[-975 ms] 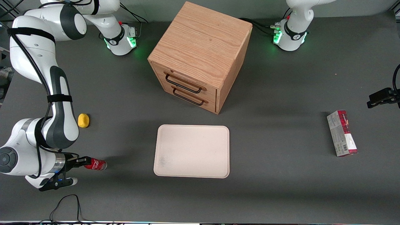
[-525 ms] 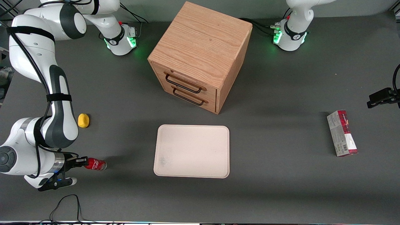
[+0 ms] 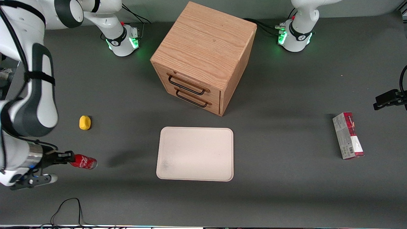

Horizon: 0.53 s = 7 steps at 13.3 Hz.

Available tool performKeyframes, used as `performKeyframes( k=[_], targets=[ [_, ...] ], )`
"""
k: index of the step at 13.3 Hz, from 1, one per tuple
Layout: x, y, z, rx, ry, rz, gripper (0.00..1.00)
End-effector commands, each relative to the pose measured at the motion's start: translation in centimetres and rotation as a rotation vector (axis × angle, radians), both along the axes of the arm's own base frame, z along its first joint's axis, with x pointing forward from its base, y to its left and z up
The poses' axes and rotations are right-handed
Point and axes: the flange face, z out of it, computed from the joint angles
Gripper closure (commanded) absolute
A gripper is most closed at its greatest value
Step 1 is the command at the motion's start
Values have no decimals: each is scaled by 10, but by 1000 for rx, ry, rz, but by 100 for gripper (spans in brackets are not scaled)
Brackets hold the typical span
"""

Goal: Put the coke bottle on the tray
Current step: 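Lift the bottle and carry it toward the white tray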

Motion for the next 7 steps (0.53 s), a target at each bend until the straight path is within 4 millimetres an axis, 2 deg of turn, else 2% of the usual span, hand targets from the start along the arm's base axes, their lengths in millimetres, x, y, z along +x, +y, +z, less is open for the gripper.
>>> performKeyframes(
  k=[1,5,7],
  targets=[
    [-30,-1,74,9,9,5,100],
    [-78,-7,158,4,-2,-6,100],
    [-88,-6,172,5,-4,-3,100]
  ],
)
